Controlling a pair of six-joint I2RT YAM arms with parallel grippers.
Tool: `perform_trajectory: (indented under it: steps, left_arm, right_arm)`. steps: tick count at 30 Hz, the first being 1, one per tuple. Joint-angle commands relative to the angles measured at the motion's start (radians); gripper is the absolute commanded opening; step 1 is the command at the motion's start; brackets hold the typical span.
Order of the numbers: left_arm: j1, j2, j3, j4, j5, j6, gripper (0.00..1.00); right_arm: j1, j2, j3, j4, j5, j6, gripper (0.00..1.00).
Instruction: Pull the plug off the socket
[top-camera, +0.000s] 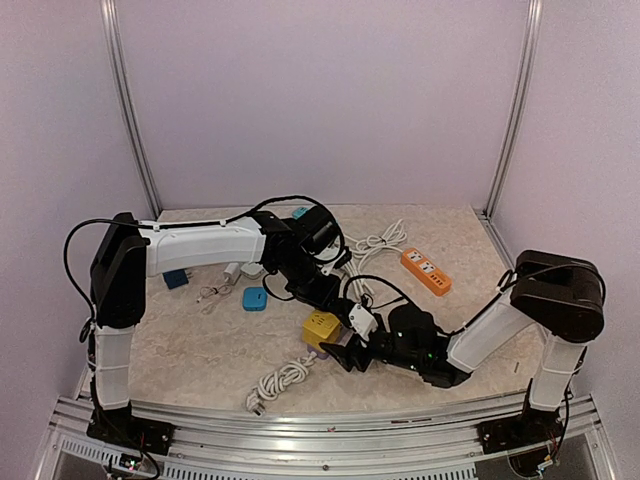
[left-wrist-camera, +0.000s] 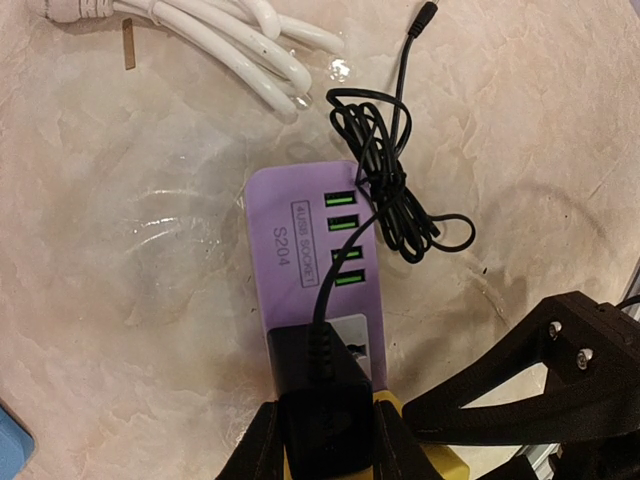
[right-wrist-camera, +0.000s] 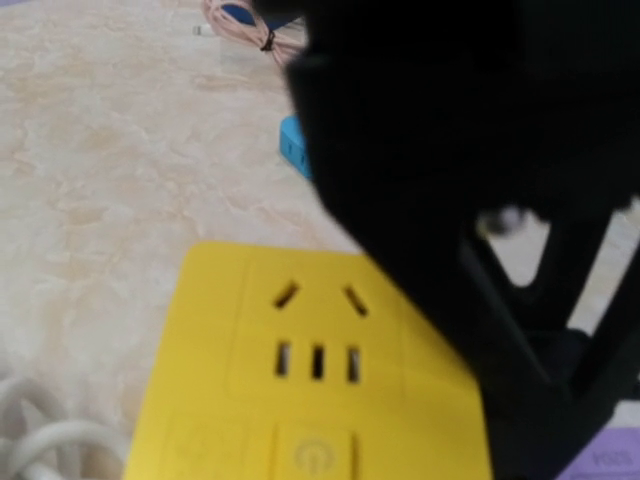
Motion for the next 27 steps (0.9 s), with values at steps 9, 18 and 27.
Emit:
perform_trajectory:
  steps: [9,18,27]
  left_arm:
    - [-0.014,0.0,-0.003,-0.012,0.031,0.0,0.0]
    - [-0.018,-0.023,0.031,-0.023,0.034,-0.002,0.0]
    - [-0.018,-0.05,0.042,-0.016,0.057,0.0,0.0]
  right_arm:
    - [0.005,0.044,0.043,-0.03,0.011,-0.003,0.57]
    - [0.005,0.064,0.041,-0.04,-0.011,0.003,0.35]
    - [0.005,0.085,0.067,-0.077,-0.038,0.015,0.17]
